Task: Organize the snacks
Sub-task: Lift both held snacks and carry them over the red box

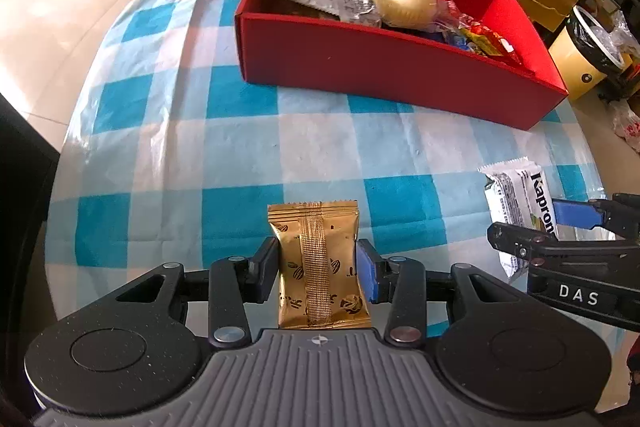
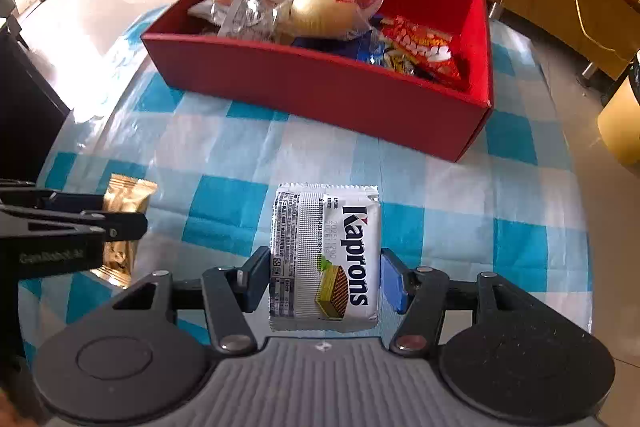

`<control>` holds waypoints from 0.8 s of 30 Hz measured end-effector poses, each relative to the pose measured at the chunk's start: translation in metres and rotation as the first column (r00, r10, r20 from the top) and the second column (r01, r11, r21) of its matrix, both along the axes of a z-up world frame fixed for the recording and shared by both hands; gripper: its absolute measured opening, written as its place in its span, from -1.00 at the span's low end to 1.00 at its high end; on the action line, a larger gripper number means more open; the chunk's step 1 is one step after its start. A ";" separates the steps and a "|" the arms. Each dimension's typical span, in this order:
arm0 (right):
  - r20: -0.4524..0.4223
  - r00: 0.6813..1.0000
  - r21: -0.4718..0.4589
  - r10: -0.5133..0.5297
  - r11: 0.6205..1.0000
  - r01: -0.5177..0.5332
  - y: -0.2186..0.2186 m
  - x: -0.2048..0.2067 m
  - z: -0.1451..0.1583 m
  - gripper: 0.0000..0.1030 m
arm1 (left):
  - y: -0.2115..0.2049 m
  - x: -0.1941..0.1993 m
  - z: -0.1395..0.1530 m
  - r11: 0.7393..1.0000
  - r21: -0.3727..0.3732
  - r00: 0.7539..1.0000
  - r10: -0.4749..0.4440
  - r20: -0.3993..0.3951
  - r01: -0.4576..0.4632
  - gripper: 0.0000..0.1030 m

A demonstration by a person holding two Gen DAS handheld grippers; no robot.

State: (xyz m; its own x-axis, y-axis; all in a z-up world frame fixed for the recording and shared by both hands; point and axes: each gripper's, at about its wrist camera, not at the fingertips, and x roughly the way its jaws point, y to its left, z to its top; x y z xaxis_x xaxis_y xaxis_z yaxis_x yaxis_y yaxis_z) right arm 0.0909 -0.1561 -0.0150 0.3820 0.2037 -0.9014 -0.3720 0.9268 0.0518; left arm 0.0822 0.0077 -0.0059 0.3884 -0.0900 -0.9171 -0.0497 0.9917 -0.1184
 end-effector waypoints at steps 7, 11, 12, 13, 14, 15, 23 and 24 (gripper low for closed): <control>0.024 0.999 0.028 -0.021 0.999 0.021 -0.004 0.004 0.009 0.05 | -0.003 0.006 0.010 1.000 0.001 0.999 -0.010 0.036 0.010 -0.04; 0.038 0.999 0.048 -0.032 0.998 0.030 -0.005 0.007 0.016 0.05 | -0.004 0.010 0.018 1.000 0.002 0.998 -0.014 0.063 0.013 -0.04; 0.042 0.998 0.054 -0.035 0.998 0.033 -0.006 0.007 0.018 0.05 | -0.004 0.011 0.020 1.000 0.001 0.998 -0.015 0.068 0.014 -0.04; 0.047 0.998 0.061 -0.039 0.998 0.036 -0.007 0.008 0.020 0.05 | -0.005 0.011 0.022 1.000 0.000 0.997 -0.016 0.075 0.016 -0.04; 0.051 0.998 0.067 -0.042 0.997 0.039 -0.008 0.009 0.022 0.05 | -0.005 0.012 0.023 1.000 0.000 0.997 -0.018 0.081 0.018 -0.04; 0.054 0.997 0.072 -0.046 0.997 0.042 -0.008 0.010 0.024 0.05 | -0.006 0.013 0.026 1.000 0.002 0.996 -0.020 0.088 0.020 -0.04; 0.079 0.994 0.110 -0.073 0.992 0.065 -0.013 0.017 0.037 0.05 | -0.009 0.022 0.039 1.000 0.005 0.990 -0.027 0.137 0.026 -0.04; 0.082 0.994 0.114 -0.076 0.991 0.066 -0.014 0.017 0.038 0.05 | -0.010 0.024 0.041 1.000 0.006 0.989 -0.029 0.144 0.028 -0.04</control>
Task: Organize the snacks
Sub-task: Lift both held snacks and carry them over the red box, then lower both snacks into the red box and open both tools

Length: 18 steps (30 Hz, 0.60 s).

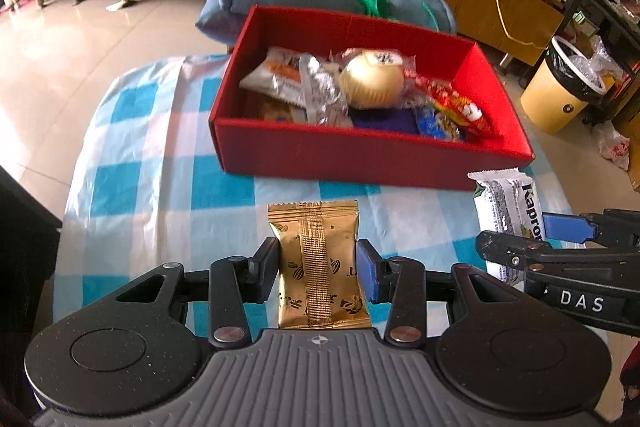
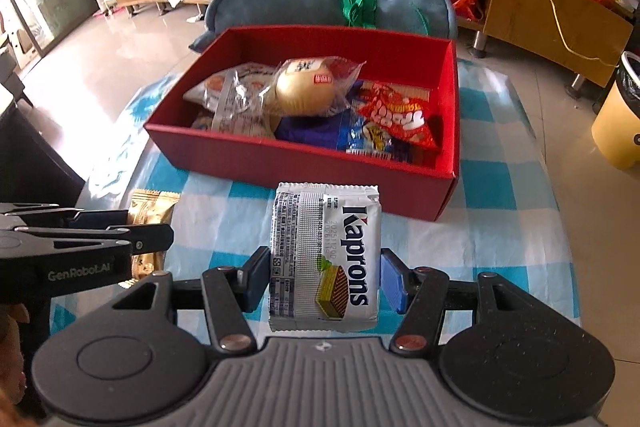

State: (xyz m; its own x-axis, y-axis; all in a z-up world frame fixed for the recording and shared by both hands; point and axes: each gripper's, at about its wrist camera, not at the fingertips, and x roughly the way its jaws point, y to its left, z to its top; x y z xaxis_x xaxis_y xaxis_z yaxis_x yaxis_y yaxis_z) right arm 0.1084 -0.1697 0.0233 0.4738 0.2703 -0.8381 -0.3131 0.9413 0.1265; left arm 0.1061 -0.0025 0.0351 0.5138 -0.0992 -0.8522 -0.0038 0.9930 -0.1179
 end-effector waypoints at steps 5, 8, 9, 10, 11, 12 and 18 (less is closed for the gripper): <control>0.016 1.000 0.020 -0.020 1.000 0.020 -0.004 0.007 0.007 0.05 | -0.003 0.011 0.010 1.000 -0.002 1.000 -0.004 0.030 0.004 -0.04; 0.024 0.999 0.031 -0.035 0.999 0.034 -0.007 0.012 0.011 0.05 | -0.005 0.019 0.016 1.000 0.002 0.999 -0.007 0.050 0.007 -0.04; 0.028 0.999 0.034 -0.040 0.999 0.039 -0.008 0.014 0.012 0.05 | -0.006 0.022 0.018 1.000 0.002 0.998 -0.008 0.056 0.008 -0.04; 0.032 0.998 0.037 -0.045 0.998 0.044 -0.008 0.017 0.014 0.05 | -0.007 0.025 0.020 1.000 0.002 0.998 -0.009 0.060 0.009 -0.04; 0.036 0.998 0.040 -0.050 0.998 0.049 -0.009 0.020 0.016 0.05 | -0.008 0.029 0.022 1.000 0.003 0.998 -0.011 0.065 0.011 -0.04; 0.042 0.998 0.044 -0.055 0.998 0.054 -0.010 0.022 0.018 0.05 | -0.009 0.032 0.023 1.000 0.005 0.998 -0.013 0.070 0.012 -0.03; 0.062 0.995 0.064 -0.074 0.995 0.070 -0.009 0.042 0.026 0.05 | -0.013 0.050 0.029 1.000 0.010 0.996 -0.018 0.091 0.017 -0.04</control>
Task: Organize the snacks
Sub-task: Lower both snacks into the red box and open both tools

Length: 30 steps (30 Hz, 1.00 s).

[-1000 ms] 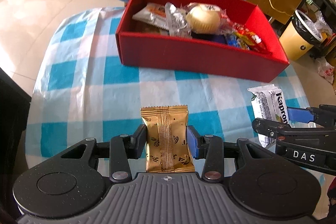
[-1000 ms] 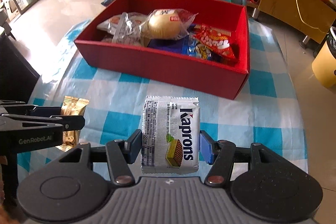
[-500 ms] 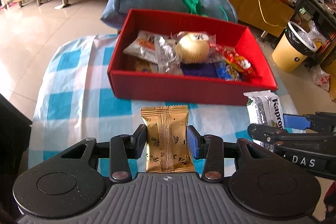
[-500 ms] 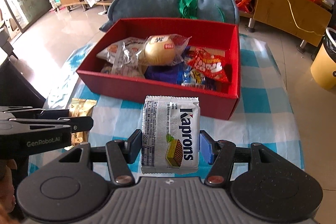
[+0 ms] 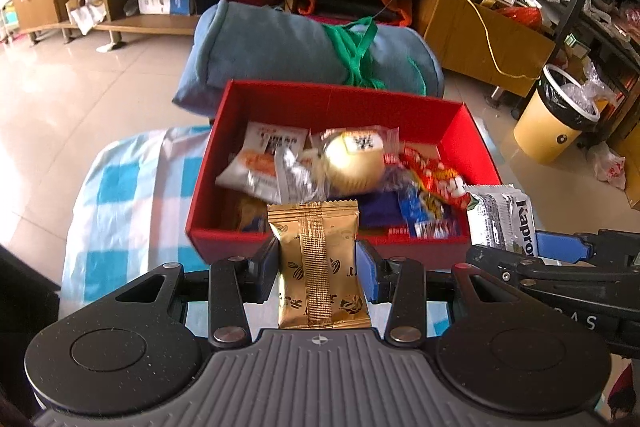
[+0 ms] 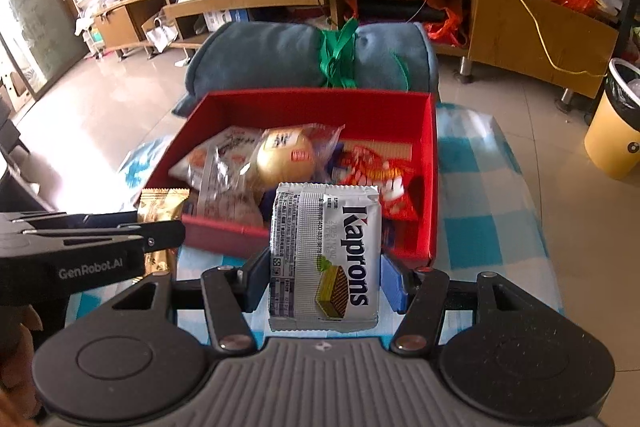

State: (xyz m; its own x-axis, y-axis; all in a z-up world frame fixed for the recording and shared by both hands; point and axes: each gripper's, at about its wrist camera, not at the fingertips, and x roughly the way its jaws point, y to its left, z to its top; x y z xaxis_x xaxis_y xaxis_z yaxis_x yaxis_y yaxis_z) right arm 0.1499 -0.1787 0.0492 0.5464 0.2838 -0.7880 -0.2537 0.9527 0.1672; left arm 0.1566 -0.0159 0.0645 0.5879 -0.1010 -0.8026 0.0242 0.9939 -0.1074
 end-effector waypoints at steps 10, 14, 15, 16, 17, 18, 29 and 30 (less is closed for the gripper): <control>0.012 1.000 -0.002 -0.028 1.000 0.028 0.006 0.040 -0.001 0.05 | -0.007 0.043 -0.001 1.000 0.026 1.000 0.001 0.011 -0.001 -0.03; -0.002 0.999 -0.009 -0.045 0.999 0.045 0.006 0.062 -0.011 0.05 | -0.008 0.060 -0.009 0.999 0.030 1.000 0.011 -0.006 -0.011 -0.03; -0.006 0.999 -0.010 -0.048 0.999 0.048 0.006 0.067 -0.013 0.05 | -0.008 0.063 -0.011 1.000 0.027 1.000 0.012 -0.012 -0.011 -0.03; -0.009 0.999 -0.010 -0.052 0.999 0.052 0.006 0.072 -0.016 0.05 | -0.008 0.066 -0.013 1.000 0.025 1.000 0.013 -0.016 -0.012 -0.03; -0.010 0.998 -0.009 -0.055 0.998 0.055 0.006 0.076 -0.019 0.05 | -0.008 0.069 -0.014 1.000 0.027 1.000 0.014 -0.018 -0.013 -0.03; -0.014 0.998 -0.009 -0.057 0.998 0.057 0.006 0.080 -0.021 0.05 | -0.009 0.072 -0.015 0.999 0.031 1.000 0.012 -0.019 -0.012 -0.03; -0.055 0.996 -0.024 -0.070 0.997 0.068 0.010 0.102 -0.040 0.05 | -0.015 0.089 -0.030 0.999 0.040 0.998 0.011 -0.054 -0.009 -0.03; -0.053 0.996 -0.025 -0.070 0.997 0.069 0.011 0.102 -0.040 0.05 | -0.015 0.089 -0.030 0.999 0.039 0.998 0.013 -0.056 -0.011 -0.03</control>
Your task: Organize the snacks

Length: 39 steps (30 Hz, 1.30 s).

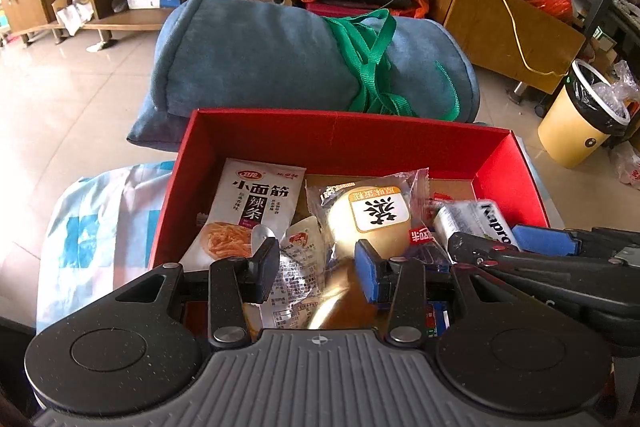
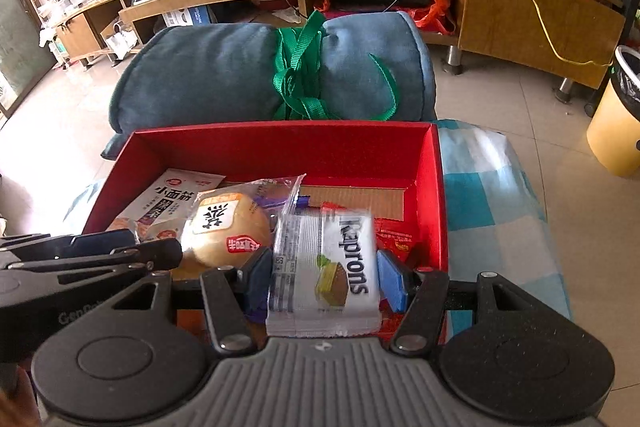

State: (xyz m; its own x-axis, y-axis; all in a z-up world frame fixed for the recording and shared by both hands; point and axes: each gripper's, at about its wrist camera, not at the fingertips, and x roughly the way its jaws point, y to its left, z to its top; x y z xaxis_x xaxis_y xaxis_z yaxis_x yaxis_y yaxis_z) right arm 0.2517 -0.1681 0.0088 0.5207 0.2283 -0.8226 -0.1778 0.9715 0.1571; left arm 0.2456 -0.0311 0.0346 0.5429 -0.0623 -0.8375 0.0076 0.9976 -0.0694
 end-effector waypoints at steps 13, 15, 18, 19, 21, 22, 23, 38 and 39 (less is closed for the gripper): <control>0.009 1.000 -0.008 -0.007 1.000 0.007 -0.001 -0.003 0.006 0.17 | 0.003 -0.002 0.006 1.000 -0.003 1.000 0.007 0.013 -0.007 0.23; 0.020 1.000 -0.011 -0.006 1.000 0.007 -0.001 -0.005 0.010 0.21 | 0.006 -0.003 0.008 1.000 -0.001 1.000 0.015 0.022 -0.014 0.31; 0.021 1.000 -0.005 -0.012 1.000 0.012 -0.002 -0.009 0.015 0.25 | 0.010 -0.006 0.013 1.000 -0.002 0.999 0.025 0.036 -0.025 0.44; 0.022 1.000 -0.006 -0.013 1.000 0.013 -0.002 -0.011 0.016 0.25 | 0.012 -0.008 0.014 1.000 -0.001 0.999 0.028 0.039 -0.028 0.48; 0.027 0.999 -0.009 -0.019 1.000 0.020 -0.003 -0.015 0.018 0.25 | 0.014 -0.012 0.016 0.999 0.010 0.998 0.032 0.045 -0.033 0.54; 0.027 0.999 -0.009 -0.022 1.000 0.022 -0.003 -0.017 0.019 0.25 | 0.015 -0.014 0.016 0.999 0.016 0.998 0.034 0.048 -0.035 0.57; 0.026 0.999 -0.008 -0.024 1.000 0.024 -0.003 -0.019 0.019 0.26 | 0.017 -0.017 0.016 0.999 0.020 0.998 0.038 0.048 -0.039 0.58; 0.051 0.998 0.028 -0.025 0.999 0.024 -0.002 -0.087 0.036 0.34 | 0.030 -0.074 0.014 0.998 -0.033 0.998 0.053 0.012 -0.053 0.74; 0.053 0.998 0.027 -0.029 0.999 0.027 -0.003 -0.091 0.036 0.34 | 0.030 -0.079 0.014 0.998 -0.034 0.998 0.053 0.012 -0.053 0.75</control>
State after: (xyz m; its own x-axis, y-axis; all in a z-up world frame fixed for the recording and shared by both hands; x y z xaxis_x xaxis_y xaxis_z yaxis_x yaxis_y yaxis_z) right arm 0.1606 -0.1712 0.0448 0.5700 0.2343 -0.7875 -0.1595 0.9718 0.1738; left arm 0.1670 -0.0009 0.0485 0.5573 -0.0611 -0.8281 -0.0444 0.9937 -0.1031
